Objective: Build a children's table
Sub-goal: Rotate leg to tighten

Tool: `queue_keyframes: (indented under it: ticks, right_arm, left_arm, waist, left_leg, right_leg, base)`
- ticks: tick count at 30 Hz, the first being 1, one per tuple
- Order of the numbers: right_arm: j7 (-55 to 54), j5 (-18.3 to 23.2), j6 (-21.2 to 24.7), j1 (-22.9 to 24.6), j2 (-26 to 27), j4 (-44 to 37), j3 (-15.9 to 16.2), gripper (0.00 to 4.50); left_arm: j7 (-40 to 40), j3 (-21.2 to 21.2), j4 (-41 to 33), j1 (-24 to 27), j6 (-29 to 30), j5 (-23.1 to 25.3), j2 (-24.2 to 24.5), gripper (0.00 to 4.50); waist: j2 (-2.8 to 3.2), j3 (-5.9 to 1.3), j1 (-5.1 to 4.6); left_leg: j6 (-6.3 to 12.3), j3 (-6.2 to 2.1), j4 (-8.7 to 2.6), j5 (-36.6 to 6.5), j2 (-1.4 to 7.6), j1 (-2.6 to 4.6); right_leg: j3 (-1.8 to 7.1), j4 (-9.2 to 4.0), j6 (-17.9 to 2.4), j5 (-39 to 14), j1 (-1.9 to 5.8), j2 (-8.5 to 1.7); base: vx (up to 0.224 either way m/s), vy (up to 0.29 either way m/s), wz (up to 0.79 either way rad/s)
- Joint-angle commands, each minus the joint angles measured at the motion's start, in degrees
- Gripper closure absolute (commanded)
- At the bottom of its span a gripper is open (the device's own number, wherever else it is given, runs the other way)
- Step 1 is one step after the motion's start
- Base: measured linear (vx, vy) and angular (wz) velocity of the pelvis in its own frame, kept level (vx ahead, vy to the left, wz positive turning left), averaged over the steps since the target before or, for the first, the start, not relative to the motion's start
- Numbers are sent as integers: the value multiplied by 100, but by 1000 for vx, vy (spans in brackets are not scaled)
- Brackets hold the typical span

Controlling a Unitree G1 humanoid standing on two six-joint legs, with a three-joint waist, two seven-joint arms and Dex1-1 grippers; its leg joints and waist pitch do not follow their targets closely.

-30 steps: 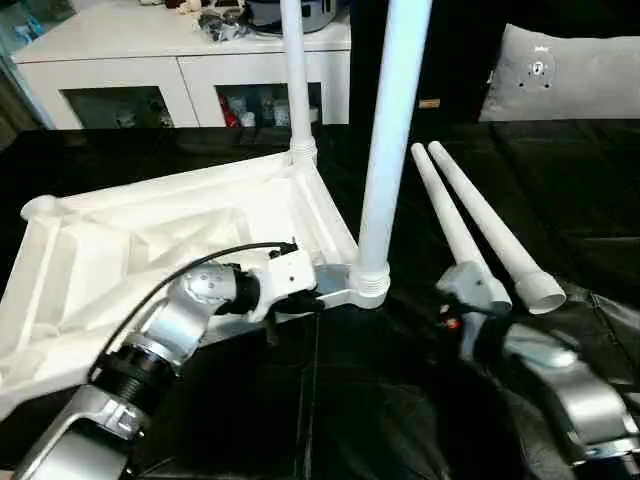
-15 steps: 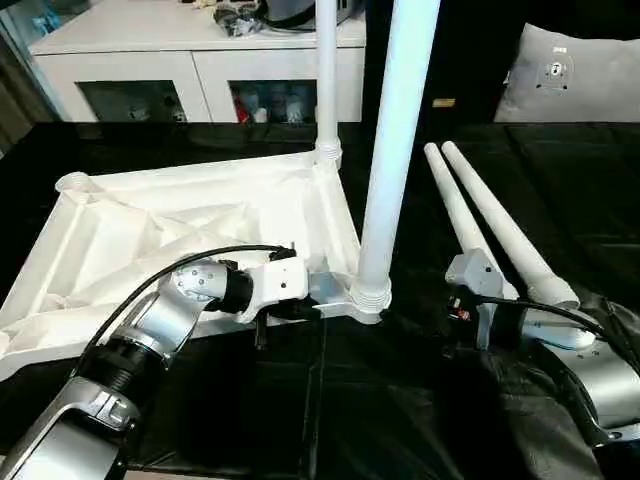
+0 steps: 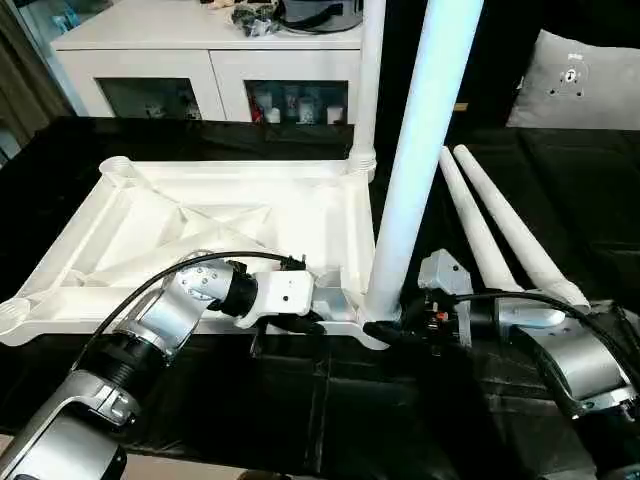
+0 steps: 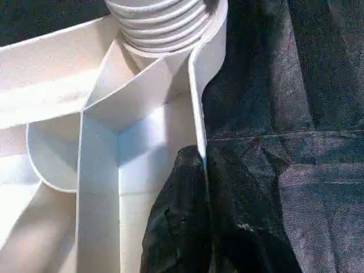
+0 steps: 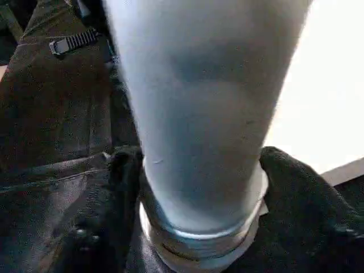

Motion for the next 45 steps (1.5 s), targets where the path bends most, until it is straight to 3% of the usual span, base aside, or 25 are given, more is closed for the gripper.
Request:
queue_keyframes:
  ticks: [1, 8, 9, 12, 14, 17, 18, 19, 20, 21, 23, 24, 25, 26, 27, 30, 32, 33, 35, 37, 40, 42, 44, 45]
  right_arm:
    - [160, 58, 33, -66, 39, 77, 67, 151]
    - [241, 164, 126, -6, 67, 68, 55, 176]
    - [206, 176, 210, 103, 97, 58, 68, 177]
    - [97, 168, 285, 183, 162, 75, 66, 178]
    - [-336, 60, 355, 234, 382, 149, 32, 179]
    - [-1134, -98, 529, 219, 805, 301, -86, 180]
    - [-1237, -112, 548, 210, 864, 327, -107, 180]
    - [-1765, -158, 606, 149, 1210, 484, -249, 180]
    - [-1933, -171, 609, 124, 1327, 543, -296, 180]
    - [-2226, -190, 610, 77, 1532, 651, -378, 180]
    - [-2468, -204, 591, 27, 1715, 755, -445, 180]
    - [-2814, -209, 587, -40, 1963, 886, -551, 180]
    - [-2814, -209, 587, -40, 1963, 886, -551, 180]
    - [-3147, -215, 591, -107, 2176, 1016, -658, 180]
    - [-3147, -215, 591, -107, 2176, 1016, -658, 180]
    - [-3774, -373, 429, -248, 2471, 1399, -823, 180]
    - [-3827, -336, 363, -257, 2504, 1474, -914, 180]
    - [-3809, -317, 340, -251, 2516, 1478, -953, 124]
    - [-3835, -326, 271, -238, 2515, 1458, -1006, 124]
    - [-3808, -311, 205, -219, 2505, 1405, -1044, 94]
    - [-3471, -262, -39, -57, 2281, 1021, -1093, 79]
    - [-3313, -226, -108, 23, 2156, 863, -1109, 45]
    - [-3249, -199, -143, 57, 2103, 806, -1121, 41]
    - [-2952, -130, -189, 174, 1821, 557, -1160, 34]
  left_arm:
    - [-242, -254, 116, 6, -160, 186, 34, 450]
    - [-248, -246, 189, -8, -189, 186, 31, 450]
    - [-251, -198, 185, 32, -99, 116, 4, 450]
    - [-216, -135, 139, 91, 30, 41, -29, 450]
    - [-23, 14, -87, 225, 426, -80, -90, 450]
    - [534, 270, -476, 409, 1045, -136, -254, 450]
    - [603, 299, -529, 430, 1128, -141, -278, 450]
    - [986, 448, -845, 545, 1588, -156, -444, 450]
    - [1104, 493, -957, 583, 1764, -163, -503, 450]
    - [1305, 557, -1173, 657, 2056, -169, -617, 450]
    - [1529, 604, -1365, 717, 2316, -122, -746, 450]
    - [1807, 640, -1615, 793, 2661, -36, -960, 450]
    - [1807, 640, -1615, 793, 2661, -36, -960, 450]
    - [2186, 691, -1798, 840, 2975, 71, -1258, 450]
    - [2186, 691, -1798, 840, 2975, 71, -1258, 450]
    - [2938, 637, -1984, 842, 3362, 286, -1830, 450]
    - [3001, 626, -1927, 811, 3285, 319, -1843, 450]
    - [3009, 626, -1926, 803, 3275, 333, -1812, 450]
    - [3032, 638, -1901, 783, 3257, 376, -1718, 450]
    - [3032, 661, -1857, 765, 3220, 398, -1629, 450]
    - [2846, 744, -1700, 712, 3080, 401, -1348, 450]
    - [2740, 748, -1625, 689, 2978, 383, -1266, 450]
    - [2700, 742, -1592, 679, 2930, 371, -1234, 450]
    - [2445, 717, -1423, 615, 2718, 292, -1119, 450]
  waist:
    - [-98, -365, 4]
    - [-97, -387, 10]
    - [-69, -387, 17]
    - [-75, -387, 11]
    - [-56, -377, -7]
    - [-63, -323, -68]
    - [-68, -303, -114]
    - [-78, -253, -165]
    - [-79, -243, -191]
    - [-99, -218, -236]
    - [-86, -228, -318]
    - [-121, -230, -351]
    - [-93, -232, -387]
    - [-137, -239, -387]
    - [-109, -240, -396]
    - [-123, -244, -384]
    - [-124, -256, -357]
    - [-98, -267, -342]
    - [-109, -284, -332]
    - [-97, -303, -315]
    - [-92, -361, -271]
    - [-90, -381, -241]
    - [-87, -365, -236]
    - [-53, -357, -237]
  left_leg:
    - [307, -69, -335, -793, 300, 84]
    - [379, -71, -312, -609, 296, 63]
    - [378, -72, -311, -624, 303, 69]
    - [357, -74, -315, -666, 302, 69]
    - [310, -73, -329, -744, 310, 71]
    - [174, -90, -390, -1109, 293, 79]
    - [62, -96, -421, -1354, 295, 99]
    - [-30, -112, -459, -1638, 274, 94]
    - [-103, -123, -470, -1788, 280, 122]
    - [-168, -147, -479, -2037, 252, 155]
    - [-222, -184, -509, -2115, 267, 147]
    - [-185, -182, -504, -2145, 254, 151]
    - [-177, -177, -506, -2126, 262, 144]
    - [-155, -168, -500, -2096, 257, 145]
    - [-137, -157, -493, -2036, 269, 156]
    - [-109, -139, -485, -1924, 262, 143]
    - [-66, -131, -470, -1850, 256, 136]
    - [-52, -139, -480, -1745, 258, 112]
    - [-24, -129, -471, -1641, 258, 112]
    - [17, -120, -455, -1466, 261, 106]
    - [141, -110, -391, -886, 249, 56]
    - [301, -97, -346, -572, 245, 32]
    - [353, -96, -355, -616, 251, 27]
    - [330, -95, -359, -737, 260, 46]
  right_leg:
    - [213, -364, -1336, -581, 276, -447]
    - [189, -319, -1400, -192, 299, -442]
    - [186, -322, -1410, -208, 290, -443]
    - [179, -323, -1429, -231, 293, -436]
    - [181, -327, -1446, -334, 276, -450]
    - [173, -411, -1333, -1012, 273, -448]
    - [184, -436, -1238, -1484, 266, -458]
    - [169, -489, -1092, -2114, 258, -467]
    - [171, -506, -1019, -2421, 245, -477]
    - [152, -587, -816, -3029, 217, -476]
    - [154, -605, -712, -3128, 220, -492]
    - [147, -633, -675, -3084, 206, -469]
    - [160, -609, -764, -2866, 194, -466]
    - [158, -623, -763, -2817, 198, -460]
    - [176, -611, -857, -2609, 179, -458]
    - [178, -595, -953, -2259, 192, -439]
    - [191, -598, -957, -2140, 201, -452]
    - [187, -565, -963, -1937, 225, -442]
    - [189, -543, -1005, -1594, 234, -430]
    - [192, -523, -1096, -1284, 245, -437]
    - [182, -415, -1210, -348, 312, -422]
    - [164, -363, -1292, 219, 311, -406]
    - [151, -368, -1346, 181, 312, -415]
    - [149, -381, -1364, -22, 296, -416]
  base:
    - [0, 0, 0]
    - [0, 0, 0]
    - [0, 0, 0]
    - [0, 0, 0]
    - [0, 0, 0]
    - [0, 0, 0]
    - [0, 0, 0]
    - [0, 0, 0]
    - [-67, -1, -9]
    - [0, 0, 0]
    - [0, 0, 0]
    - [0, 0, 0]
    - [0, 0, 0]
    - [0, 0, 0]
    - [0, 0, 0]
    - [0, 0, 0]
    - [0, 0, 0]
    - [0, 0, 0]
    - [0, 0, 0]
    - [0, 0, 0]
    - [0, 0, 0]
    - [0, 0, 0]
    - [0, 0, 0]
    - [0, 0, 0]
